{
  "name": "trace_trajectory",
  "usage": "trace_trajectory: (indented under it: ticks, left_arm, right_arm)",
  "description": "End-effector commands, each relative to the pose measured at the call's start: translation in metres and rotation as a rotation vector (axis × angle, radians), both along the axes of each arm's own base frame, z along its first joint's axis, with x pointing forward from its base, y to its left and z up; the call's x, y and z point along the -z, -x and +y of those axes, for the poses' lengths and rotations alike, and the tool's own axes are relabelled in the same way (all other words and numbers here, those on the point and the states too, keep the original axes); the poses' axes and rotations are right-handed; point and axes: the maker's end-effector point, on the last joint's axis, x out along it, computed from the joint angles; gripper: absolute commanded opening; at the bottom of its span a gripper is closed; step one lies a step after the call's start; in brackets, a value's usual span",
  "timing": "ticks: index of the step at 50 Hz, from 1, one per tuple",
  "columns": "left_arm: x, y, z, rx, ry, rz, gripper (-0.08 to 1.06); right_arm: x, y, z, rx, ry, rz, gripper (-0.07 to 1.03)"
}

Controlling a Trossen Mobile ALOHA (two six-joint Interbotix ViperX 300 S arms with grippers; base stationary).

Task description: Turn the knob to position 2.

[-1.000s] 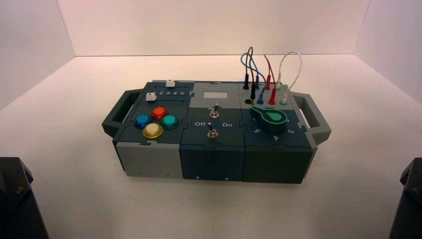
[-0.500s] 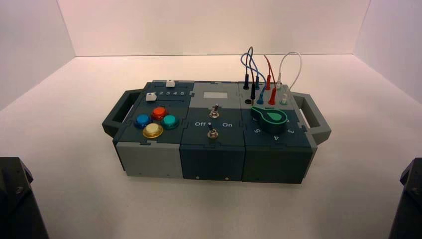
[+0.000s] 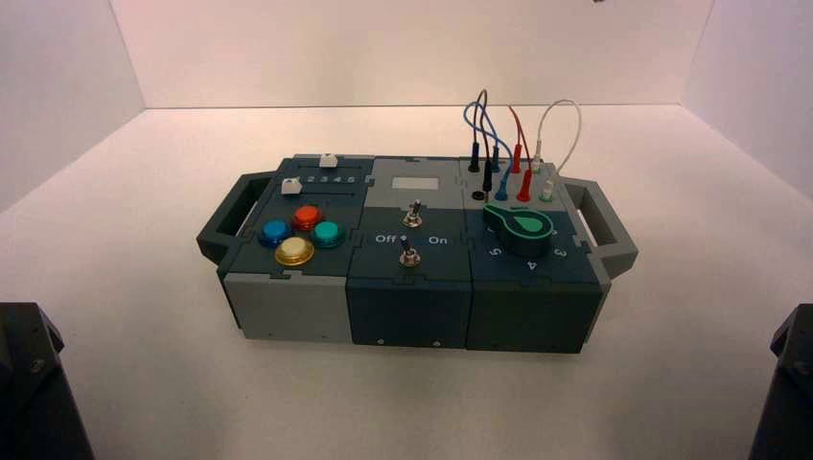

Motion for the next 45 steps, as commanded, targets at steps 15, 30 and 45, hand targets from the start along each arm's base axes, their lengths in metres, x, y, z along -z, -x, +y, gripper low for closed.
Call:
trace_trajectory:
  ticks: [15, 30, 45]
  left_arm:
    - [-0.002, 0.020, -0.026, 0.071, 0.039, 0.051, -0.03]
    - [0.019, 0.037, -0.019, 0.097, -0.011, 0.138, -0.03]
    - [0.030, 0.042, -0.017, 0.126, -0.056, 0.197, -0.03]
  right_arm:
    - [0.011, 0.026, 0.018, -0.107, 0.027, 0.067, -0.02]
    - [0.023, 0.046, 0.028, -0.162, 0.034, 0.148, -0.02]
    - [0.043, 0.060, 0.034, -0.250, 0.112, 0.235, -0.02]
